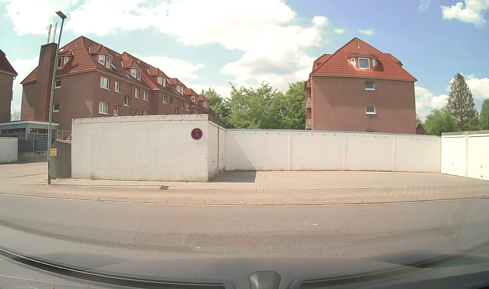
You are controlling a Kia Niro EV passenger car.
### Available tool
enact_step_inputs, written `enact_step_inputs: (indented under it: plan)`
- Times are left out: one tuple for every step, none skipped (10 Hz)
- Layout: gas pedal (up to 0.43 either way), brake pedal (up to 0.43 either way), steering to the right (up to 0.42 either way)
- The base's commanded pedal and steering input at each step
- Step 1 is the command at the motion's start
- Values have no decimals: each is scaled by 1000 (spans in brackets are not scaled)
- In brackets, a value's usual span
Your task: Follow the waypoints while adhering to traffic rules and regulations
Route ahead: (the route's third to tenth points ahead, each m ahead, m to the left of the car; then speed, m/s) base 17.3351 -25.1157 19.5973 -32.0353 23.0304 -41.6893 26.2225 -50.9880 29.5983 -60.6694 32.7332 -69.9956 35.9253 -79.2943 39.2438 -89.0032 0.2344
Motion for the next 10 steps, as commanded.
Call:
enact_step_inputs:
  plan:
    - [0, 49, 971]
    - [0, 49, 971]
    - [0, 49, 971]
    - [0, 67, 971]
    - [0, 98, 971]
    - [0, 134, 971]
    - [0, 128, 971]
    - [0, 128, 971]
    - [0, 128, 971]
    - [0, 128, 971]
